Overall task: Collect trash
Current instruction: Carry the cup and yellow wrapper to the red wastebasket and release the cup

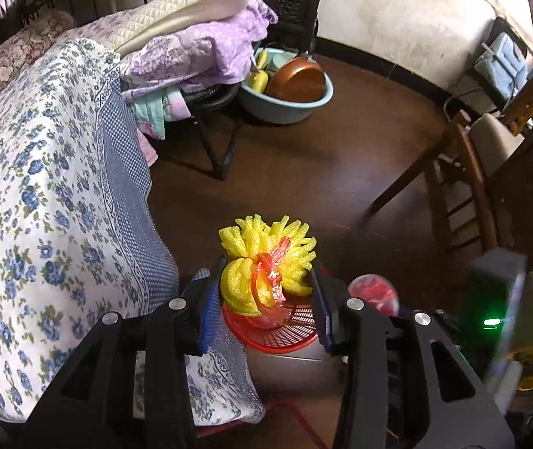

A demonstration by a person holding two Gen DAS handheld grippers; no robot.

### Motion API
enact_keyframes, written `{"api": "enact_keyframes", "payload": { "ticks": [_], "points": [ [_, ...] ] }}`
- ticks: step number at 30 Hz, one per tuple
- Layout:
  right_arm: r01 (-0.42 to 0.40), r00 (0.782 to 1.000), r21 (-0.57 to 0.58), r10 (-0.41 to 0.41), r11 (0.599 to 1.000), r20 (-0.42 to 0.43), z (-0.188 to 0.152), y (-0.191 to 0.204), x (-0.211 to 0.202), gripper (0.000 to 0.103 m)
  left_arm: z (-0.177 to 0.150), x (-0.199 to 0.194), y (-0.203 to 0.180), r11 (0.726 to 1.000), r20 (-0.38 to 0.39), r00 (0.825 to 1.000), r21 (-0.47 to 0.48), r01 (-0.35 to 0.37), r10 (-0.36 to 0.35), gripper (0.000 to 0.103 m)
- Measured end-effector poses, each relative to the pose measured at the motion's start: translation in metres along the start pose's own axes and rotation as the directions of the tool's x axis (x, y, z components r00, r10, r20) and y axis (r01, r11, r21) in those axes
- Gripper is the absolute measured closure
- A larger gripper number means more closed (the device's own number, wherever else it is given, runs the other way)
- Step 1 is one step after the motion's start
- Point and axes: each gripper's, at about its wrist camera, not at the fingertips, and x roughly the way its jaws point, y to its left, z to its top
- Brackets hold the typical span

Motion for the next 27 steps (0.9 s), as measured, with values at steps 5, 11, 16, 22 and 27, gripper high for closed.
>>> {"api": "enact_keyframes", "payload": {
  "ticks": [5, 11, 16, 22, 27],
  "points": [
    [0.007, 0.999, 0.002, -0.007, 1.000, -0.047, -0.002, 0.002, 0.030, 0.051, -0.001, 0.011, 0.001, 1.000, -0.021, 1.000, 0.002, -0.013, 0.013, 0.061],
    [0.020, 0.998, 0.002, -0.020, 1.000, -0.056, 0.006, 0.001, 0.051, 0.051, -0.002, 0.016, 0.000, 1.000, -0.030, 0.999, 0.009, -0.024, 0.024, 0.061],
    [0.028, 0.997, -0.003, -0.028, 1.000, -0.077, 0.006, -0.002, 0.065, 0.050, -0.003, 0.023, 0.005, 0.999, -0.055, 0.998, -0.010, -0.032, 0.031, 0.061],
    [0.050, 0.993, 0.001, -0.049, 0.999, -0.105, 0.006, -0.004, 0.079, 0.040, -0.004, 0.035, 0.007, 1.000, -0.098, 0.995, -0.022, -0.021, 0.019, 0.061],
    [0.062, 0.988, 0.022, -0.059, 0.998, -0.141, -0.001, -0.019, 0.075, 0.040, -0.006, 0.052, 0.006, 0.999, -0.161, 0.987, -0.031, 0.008, -0.013, 0.061]
  ]
}}
